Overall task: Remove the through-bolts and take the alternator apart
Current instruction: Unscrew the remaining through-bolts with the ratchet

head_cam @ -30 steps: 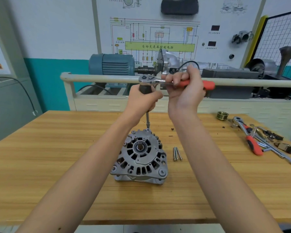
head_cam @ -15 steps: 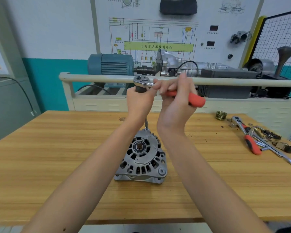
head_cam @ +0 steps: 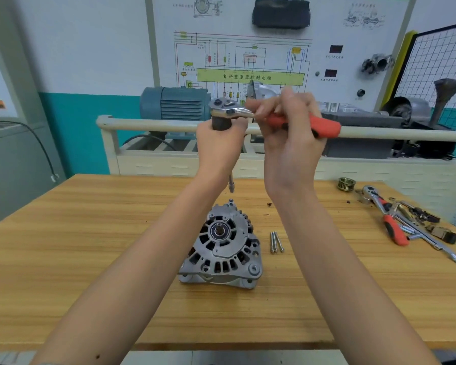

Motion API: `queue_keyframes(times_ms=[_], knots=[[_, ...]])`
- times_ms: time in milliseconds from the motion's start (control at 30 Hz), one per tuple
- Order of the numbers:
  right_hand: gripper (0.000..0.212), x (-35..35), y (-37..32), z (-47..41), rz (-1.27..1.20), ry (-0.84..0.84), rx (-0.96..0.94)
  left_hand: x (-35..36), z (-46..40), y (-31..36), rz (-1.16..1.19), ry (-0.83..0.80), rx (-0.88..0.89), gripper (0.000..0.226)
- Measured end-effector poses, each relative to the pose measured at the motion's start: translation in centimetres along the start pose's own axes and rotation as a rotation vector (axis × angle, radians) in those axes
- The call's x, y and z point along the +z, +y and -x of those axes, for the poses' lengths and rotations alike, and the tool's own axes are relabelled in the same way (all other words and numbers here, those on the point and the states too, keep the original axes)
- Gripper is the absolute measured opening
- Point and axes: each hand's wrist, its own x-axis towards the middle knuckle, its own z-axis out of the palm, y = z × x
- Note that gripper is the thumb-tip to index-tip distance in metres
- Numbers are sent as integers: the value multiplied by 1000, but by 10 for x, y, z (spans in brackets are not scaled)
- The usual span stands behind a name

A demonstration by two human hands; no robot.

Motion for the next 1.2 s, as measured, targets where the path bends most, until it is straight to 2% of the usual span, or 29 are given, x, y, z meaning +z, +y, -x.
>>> queue_keyframes(times_ms=[33,100,167,267,367,433,567,733,900,1033,1133,1200], knots=[[6,-7,3,2,64,-69,12,-4,-1,-2,0,23,-24,32],[38,-26,15,9,178,-191,123,-13,-6,-6,-12,97,-84,32],[55,-48,29,20,357,-203,343,-25,-11,-12,16,159,-164,27],[36,-79,58,32,826,-122,610,-45,-17,-27,135,195,-342,23],[25,-97,86,42,1007,-161,767,-60,-15,-48,248,165,-521,31],[19,-97,99,48,1065,-199,739,-68,-12,-61,402,128,-616,35],[12,-98,111,51,1223,-187,512,-78,-6,-78,624,64,-688,40],[8,-95,113,57,1307,-238,297,-79,-6,-86,651,56,-635,42],[6,-95,113,58,1353,-247,247,-78,-7,-89,695,112,-659,39],[6,-96,114,59,1341,-230,254,-69,-6,-80,539,126,-544,38],[9,-98,113,59,1313,-220,304,-59,-3,-66,419,122,-374,40],[18,-100,114,60,1299,-198,376,-52,-4,-53,350,127,-240,40]])
